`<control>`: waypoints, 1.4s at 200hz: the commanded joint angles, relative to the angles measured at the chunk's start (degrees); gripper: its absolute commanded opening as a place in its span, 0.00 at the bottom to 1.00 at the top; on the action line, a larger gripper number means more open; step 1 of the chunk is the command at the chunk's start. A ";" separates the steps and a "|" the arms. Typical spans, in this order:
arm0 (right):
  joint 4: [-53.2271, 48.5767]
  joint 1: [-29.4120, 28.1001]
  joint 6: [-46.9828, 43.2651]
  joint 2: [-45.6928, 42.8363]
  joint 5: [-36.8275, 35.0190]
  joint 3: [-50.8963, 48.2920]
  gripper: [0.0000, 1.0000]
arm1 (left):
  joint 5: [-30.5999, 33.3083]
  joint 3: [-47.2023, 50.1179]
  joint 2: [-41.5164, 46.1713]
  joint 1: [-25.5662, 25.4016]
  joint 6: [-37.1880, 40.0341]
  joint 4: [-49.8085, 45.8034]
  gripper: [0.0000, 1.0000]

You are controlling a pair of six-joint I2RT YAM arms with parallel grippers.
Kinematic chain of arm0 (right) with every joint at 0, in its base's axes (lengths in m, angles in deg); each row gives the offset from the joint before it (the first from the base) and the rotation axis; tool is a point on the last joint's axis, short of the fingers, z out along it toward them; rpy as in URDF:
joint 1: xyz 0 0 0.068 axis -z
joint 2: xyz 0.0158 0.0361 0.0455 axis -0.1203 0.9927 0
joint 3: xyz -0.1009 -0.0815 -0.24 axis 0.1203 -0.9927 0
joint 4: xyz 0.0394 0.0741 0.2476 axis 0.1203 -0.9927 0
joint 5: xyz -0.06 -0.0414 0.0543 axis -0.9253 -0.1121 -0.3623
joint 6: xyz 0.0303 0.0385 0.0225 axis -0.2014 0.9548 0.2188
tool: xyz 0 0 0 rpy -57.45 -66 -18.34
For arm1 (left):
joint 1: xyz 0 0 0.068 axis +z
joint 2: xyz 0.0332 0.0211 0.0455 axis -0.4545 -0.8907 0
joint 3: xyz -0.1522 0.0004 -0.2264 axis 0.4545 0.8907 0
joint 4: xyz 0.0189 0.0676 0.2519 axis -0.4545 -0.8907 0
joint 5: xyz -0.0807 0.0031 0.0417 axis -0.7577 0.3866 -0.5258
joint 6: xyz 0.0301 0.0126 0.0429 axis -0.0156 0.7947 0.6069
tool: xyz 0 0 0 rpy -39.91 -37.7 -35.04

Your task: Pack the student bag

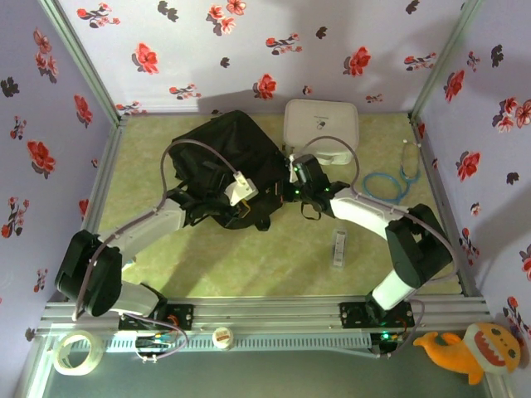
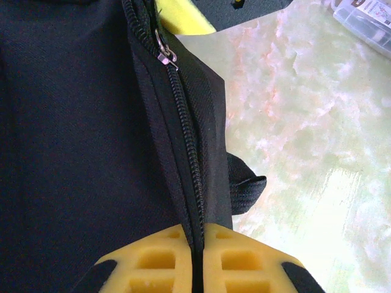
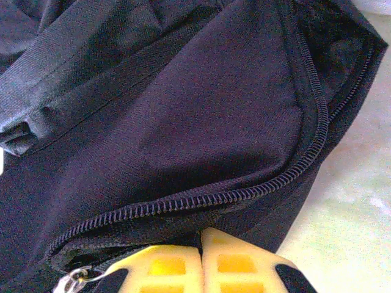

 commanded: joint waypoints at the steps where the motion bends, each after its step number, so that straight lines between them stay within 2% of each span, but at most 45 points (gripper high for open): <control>1: -0.08 5.83 -0.37 -0.67 -6.05 -1.37 0.00 | -1.01 1.17 3.13 0.44 0.01 -12.15 0.04; 13: 3.36 5.59 -1.93 -2.48 0.48 -3.93 0.00 | -2.25 0.17 2.33 0.27 -1.14 -10.21 0.11; 26: 2.30 4.71 -3.51 -3.55 5.07 -5.00 0.00 | -2.90 -0.88 1.27 -0.13 -2.19 -6.98 0.21; 34: 1.29 3.74 -4.46 -3.99 5.92 -5.57 0.00 | -3.27 -1.45 0.30 -0.39 -2.80 -4.50 0.25; 45: 0.88 2.08 -5.56 -4.53 6.50 -6.68 0.00 | -3.81 -2.07 -1.20 -0.82 -3.63 -0.59 0.36; 70: 1.07 -0.17 -5.48 -5.08 8.15 -7.98 0.00 | -4.00 -3.54 -6.37 -2.39 -4.05 5.28 0.48; 99: 3.20 -1.55 -4.61 -6.00 9.42 -8.83 0.00 | -3.28 -5.99 -11.72 -4.16 -4.61 5.60 0.55; 105: 3.63 -1.71 -4.50 -6.09 9.86 -8.97 0.00 | -2.77 -6.08 -12.39 -4.37 -4.88 6.01 0.54; 122: 4.62 -2.06 -4.29 -6.55 10.14 -9.88 0.00 | -1.42 -6.42 -13.93 -4.39 -5.39 6.30 0.43; 133: 5.21 -2.23 -4.05 -6.82 10.58 -10.79 0.00 | 0.06 -6.36 -14.46 -4.43 -5.94 6.80 0.28; 144: 5.90 -2.48 -3.96 -7.24 10.95 -11.75 0.00 | 0.67 -6.03 -14.61 -4.42 -6.43 7.74 0.19; 164: 7.73 -4.07 -3.72 -7.43 13.20 -12.99 0.00 | -0.31 -5.14 -14.40 -4.42 -7.59 10.21 0.12; 198: 10.30 -8.24 -2.90 -5.51 15.53 -13.07 0.00 | -1.63 -4.24 -14.65 -4.46 -9.22 13.57 0.07; 229: 14.50 -8.52 -1.07 -6.44 14.45 -15.15 0.00 | -2.35 -3.44 -14.17 -4.01 -9.40 14.16 0.05; 251: 13.97 -6.69 -1.50 -10.38 10.09 -17.24 0.00 | -2.49 -1.92 -12.57 -2.87 -9.32 14.16 0.03; 280: 15.43 -0.21 1.03 -16.43 4.94 -20.95 0.00 | -3.13 -0.01 -9.89 -1.60 -9.15 13.67 0.00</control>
